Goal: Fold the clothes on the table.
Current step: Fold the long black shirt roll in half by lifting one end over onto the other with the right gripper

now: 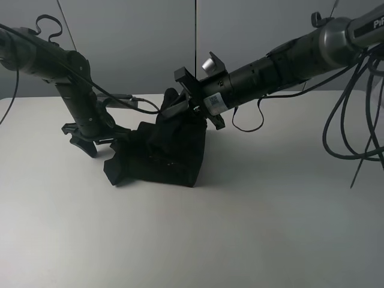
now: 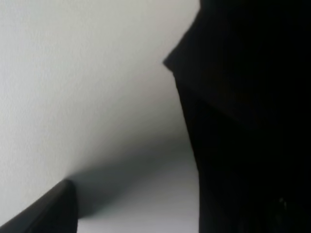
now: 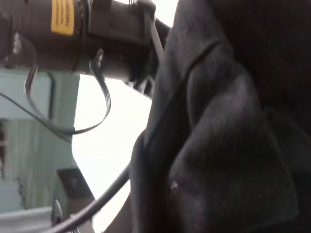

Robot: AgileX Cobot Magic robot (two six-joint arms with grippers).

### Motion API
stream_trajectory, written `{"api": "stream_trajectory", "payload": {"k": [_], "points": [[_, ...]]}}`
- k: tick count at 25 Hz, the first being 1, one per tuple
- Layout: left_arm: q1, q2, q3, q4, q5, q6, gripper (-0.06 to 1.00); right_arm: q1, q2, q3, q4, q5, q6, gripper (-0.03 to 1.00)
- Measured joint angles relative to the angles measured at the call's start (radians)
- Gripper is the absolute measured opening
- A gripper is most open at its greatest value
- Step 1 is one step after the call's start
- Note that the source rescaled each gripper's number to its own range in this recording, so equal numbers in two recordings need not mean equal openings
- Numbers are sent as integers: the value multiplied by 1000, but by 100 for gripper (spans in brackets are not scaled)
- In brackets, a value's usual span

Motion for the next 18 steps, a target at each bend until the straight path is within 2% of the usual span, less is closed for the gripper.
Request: {"api": "stream_trajectory", "payload": {"k": [4,12,18], "points": [[0,0,0,0,0,1,99,24,69,0,105,-22,-104,14],[0,0,0,0,0,1,99,74,119,0,220,-77,-215,14],[0,0,0,0,-2,7,99,80,171,-4,281,-72,-231,14]]}}
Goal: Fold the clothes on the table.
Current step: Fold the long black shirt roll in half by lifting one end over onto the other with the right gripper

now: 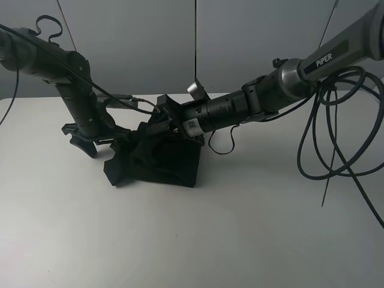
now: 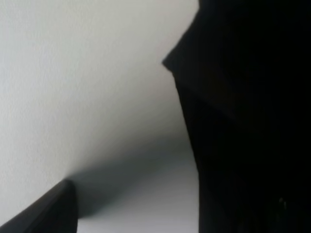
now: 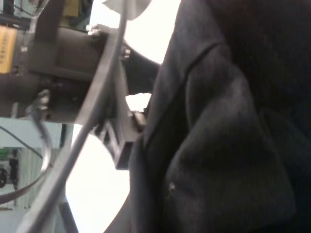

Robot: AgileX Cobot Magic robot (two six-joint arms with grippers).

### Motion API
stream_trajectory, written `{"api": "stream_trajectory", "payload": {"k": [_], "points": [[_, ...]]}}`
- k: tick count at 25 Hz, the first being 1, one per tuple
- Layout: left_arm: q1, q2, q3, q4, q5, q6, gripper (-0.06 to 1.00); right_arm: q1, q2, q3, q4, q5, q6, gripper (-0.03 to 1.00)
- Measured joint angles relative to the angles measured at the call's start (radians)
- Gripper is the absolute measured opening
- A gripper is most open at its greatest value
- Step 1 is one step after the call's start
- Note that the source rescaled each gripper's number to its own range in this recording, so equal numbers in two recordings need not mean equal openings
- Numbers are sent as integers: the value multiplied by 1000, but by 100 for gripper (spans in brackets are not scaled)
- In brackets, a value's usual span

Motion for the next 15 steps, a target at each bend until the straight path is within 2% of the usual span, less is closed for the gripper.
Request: {"api": "stream_trajectory", "payload": {"k": [10,15], "points": [[0,0,0,0,-2,0,99,0,53,0,21,13,-47,14],[0,0,0,-8,-3,38,99,10,85,-8,25,14,-50,14]]}}
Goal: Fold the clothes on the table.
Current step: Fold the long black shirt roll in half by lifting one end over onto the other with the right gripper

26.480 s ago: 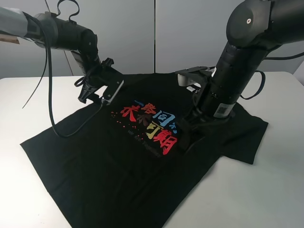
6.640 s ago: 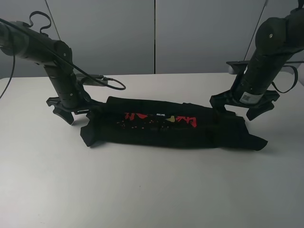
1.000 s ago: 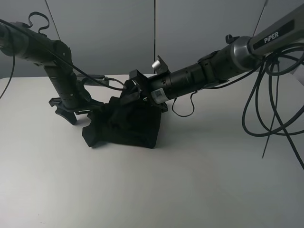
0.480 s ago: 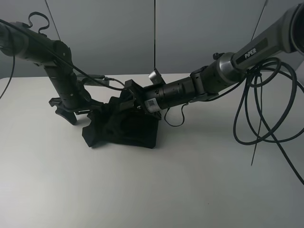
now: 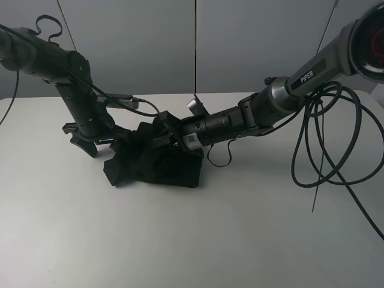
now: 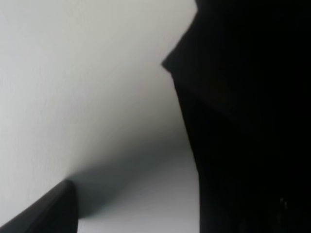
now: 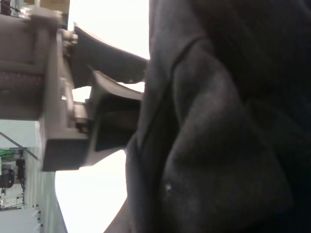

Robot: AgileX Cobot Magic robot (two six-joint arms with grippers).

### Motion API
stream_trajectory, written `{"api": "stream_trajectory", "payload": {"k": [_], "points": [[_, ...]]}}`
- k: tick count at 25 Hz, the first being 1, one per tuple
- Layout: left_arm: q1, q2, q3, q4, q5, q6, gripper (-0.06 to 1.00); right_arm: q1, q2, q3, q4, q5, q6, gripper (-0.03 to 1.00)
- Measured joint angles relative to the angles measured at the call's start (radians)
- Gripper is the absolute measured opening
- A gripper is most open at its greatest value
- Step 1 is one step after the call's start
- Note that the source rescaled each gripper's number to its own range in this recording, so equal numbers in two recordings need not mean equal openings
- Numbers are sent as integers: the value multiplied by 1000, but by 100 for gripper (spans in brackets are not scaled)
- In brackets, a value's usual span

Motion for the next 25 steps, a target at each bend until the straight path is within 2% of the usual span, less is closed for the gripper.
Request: {"api": "stream_trajectory", "payload": {"k": [6,18,25], "points": [[2,0,0,-4,0,6,99,56,26,-81,-2,-18,0,14],[2,0,0,-4,0,6,99,55,16,-95,-7,11,46,14],[2,0,0,-4,0,11,99,9,-64,-99,-117,7,113,14]]}}
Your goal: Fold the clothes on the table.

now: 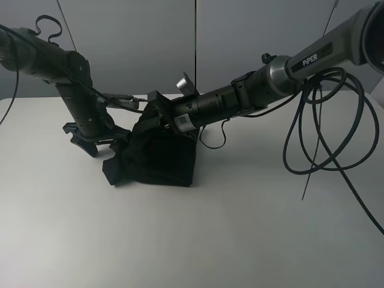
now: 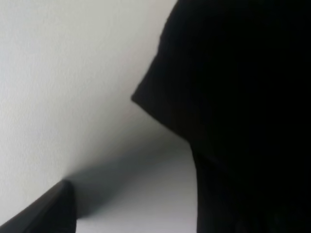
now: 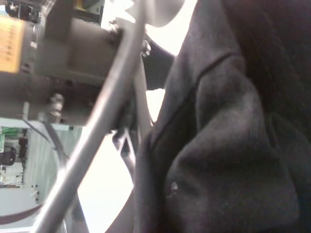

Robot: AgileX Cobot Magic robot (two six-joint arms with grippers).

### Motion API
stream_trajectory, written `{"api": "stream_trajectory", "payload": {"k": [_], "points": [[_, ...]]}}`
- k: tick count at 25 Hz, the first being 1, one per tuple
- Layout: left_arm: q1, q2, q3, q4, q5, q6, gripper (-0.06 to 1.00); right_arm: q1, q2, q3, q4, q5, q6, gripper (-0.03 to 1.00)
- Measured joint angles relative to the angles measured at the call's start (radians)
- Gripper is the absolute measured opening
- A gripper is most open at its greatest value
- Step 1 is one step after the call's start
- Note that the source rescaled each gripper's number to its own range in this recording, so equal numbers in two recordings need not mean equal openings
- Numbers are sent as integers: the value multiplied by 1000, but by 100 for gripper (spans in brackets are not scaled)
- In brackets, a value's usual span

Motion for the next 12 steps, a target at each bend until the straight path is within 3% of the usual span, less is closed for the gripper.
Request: {"api": "stream_trajectory", "payload": {"k": [12], "points": [[0,0,0,-2,4,39,99,36,-1,-1,9,-85,-7,14]]}}
